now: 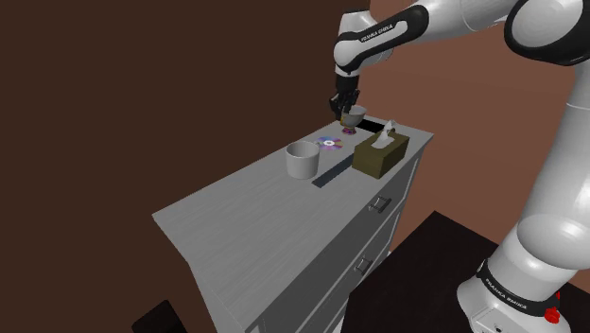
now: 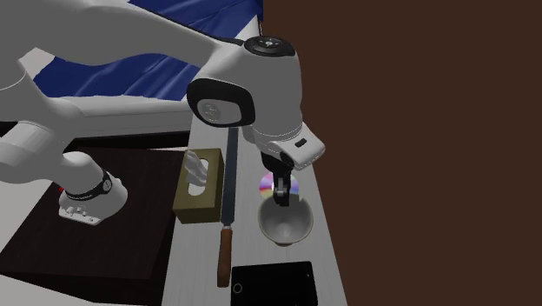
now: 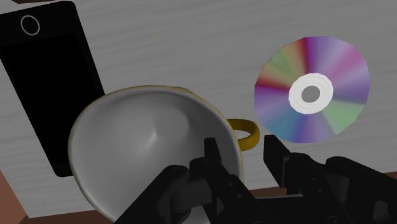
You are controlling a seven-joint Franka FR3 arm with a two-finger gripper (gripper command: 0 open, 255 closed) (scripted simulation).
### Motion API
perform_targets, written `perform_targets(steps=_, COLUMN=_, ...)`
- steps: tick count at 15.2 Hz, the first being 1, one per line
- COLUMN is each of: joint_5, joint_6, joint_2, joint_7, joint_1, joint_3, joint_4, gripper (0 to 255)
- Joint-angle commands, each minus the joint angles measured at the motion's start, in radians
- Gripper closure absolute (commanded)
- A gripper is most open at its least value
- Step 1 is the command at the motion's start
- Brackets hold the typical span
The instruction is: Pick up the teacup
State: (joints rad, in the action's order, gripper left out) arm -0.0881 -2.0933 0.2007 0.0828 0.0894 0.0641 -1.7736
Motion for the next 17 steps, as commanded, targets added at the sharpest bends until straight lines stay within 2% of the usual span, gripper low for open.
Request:
perform_targets(steps=1, joint_5=0.000, joint_6=0.014, joint_2=-0.002, joint_7=0.001, joint_1=0.001, joint_3=0.001, joint_4=0.009, gripper=255)
perform_targets(steps=15, joint_5=0.005, joint_6=0.194, joint_2=-0.024, joint_7=0.016, joint_1=0.000, joint_3=0.000, joint_4=0.168, gripper=255)
perform_targets(steps=17, joint_5=0.005, joint_6=0.196, joint_2=-0.024, joint_7=0.016, joint_1=0.000, joint_3=0.000, joint_4=0.170, gripper=255)
